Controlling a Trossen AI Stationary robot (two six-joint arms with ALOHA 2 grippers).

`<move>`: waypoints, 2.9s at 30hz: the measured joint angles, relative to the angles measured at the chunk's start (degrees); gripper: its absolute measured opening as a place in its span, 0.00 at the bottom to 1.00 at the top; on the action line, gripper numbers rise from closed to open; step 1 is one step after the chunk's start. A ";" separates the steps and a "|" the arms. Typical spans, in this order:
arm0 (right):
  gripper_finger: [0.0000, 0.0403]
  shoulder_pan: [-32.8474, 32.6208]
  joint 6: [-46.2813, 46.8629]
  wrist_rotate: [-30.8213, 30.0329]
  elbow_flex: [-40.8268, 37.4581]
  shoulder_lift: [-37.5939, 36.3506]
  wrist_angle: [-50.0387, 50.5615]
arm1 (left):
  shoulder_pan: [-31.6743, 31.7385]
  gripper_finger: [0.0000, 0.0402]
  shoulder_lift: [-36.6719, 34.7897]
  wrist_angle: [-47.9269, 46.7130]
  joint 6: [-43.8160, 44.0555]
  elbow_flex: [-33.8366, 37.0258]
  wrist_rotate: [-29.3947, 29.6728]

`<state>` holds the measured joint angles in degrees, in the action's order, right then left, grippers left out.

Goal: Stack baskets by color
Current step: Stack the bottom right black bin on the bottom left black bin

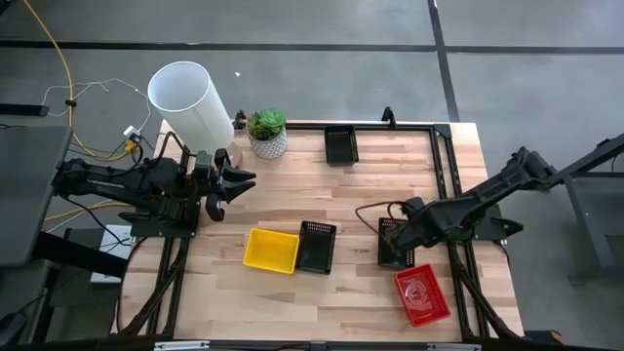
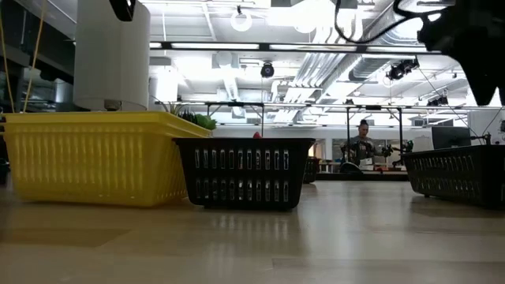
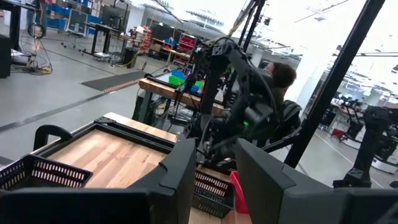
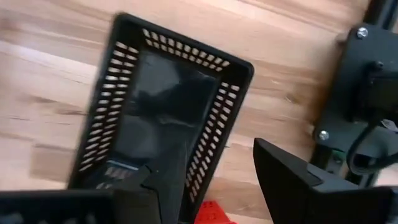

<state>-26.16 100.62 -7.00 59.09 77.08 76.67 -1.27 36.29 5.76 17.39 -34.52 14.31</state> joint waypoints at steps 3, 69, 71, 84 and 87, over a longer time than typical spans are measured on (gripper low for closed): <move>0.43 -0.15 -0.37 1.39 0.00 3.10 2.99 | 0.00 0.26 0.00 0.00 0.00 0.00 0.00; 0.00 5.12 4.01 -19.27 23.73 23.74 -28.51 | 0.00 0.26 -1.07 -0.46 -3.56 0.09 1.14; 0.00 5.17 5.75 -18.55 27.23 27.20 -23.87 | 0.00 0.26 -1.11 -0.39 -3.54 0.09 1.11; 0.00 5.39 13.75 -17.21 28.90 32.96 -21.37 | 0.00 0.26 -1.11 -0.40 -3.61 0.09 1.09; 0.00 5.91 12.93 -16.50 27.57 32.94 -24.83 | 0.00 0.26 -1.11 -0.39 -3.61 0.09 1.09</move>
<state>-20.25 113.55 -23.50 86.66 110.02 51.85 -1.28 35.18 5.37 13.78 -34.44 15.40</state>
